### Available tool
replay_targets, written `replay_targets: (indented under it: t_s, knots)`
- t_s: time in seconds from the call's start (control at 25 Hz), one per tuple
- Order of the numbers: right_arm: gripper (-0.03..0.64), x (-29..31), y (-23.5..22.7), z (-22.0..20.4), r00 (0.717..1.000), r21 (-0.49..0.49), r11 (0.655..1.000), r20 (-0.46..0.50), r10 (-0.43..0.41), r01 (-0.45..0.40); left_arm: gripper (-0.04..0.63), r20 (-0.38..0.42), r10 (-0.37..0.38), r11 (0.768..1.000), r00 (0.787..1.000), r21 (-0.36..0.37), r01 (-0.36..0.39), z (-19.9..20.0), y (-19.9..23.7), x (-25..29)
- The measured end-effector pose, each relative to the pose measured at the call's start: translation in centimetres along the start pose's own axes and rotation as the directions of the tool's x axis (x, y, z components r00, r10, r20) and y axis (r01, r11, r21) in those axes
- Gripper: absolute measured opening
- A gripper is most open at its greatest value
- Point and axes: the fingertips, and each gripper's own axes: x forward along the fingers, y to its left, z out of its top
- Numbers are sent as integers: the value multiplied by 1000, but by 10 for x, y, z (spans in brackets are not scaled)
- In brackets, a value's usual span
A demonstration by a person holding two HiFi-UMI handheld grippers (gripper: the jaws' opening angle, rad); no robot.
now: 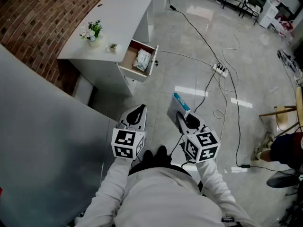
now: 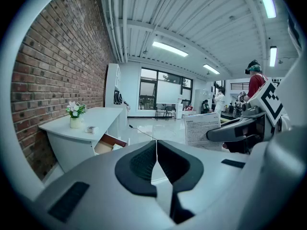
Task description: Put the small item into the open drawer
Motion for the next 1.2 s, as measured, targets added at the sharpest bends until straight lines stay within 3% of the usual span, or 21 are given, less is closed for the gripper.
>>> replay_targets:
  t_s: [0.76, 1.2]
  knots:
    - [98, -3, -16, -8, 999, 37, 999, -5, 32, -32, 21, -1, 35, 999, 999, 9, -35, 1, -6, 10]
    - [98, 41, -34, 3, 999, 51, 998, -27, 31, -30, 21, -23, 56, 998, 998, -12, -57, 2, 30, 50]
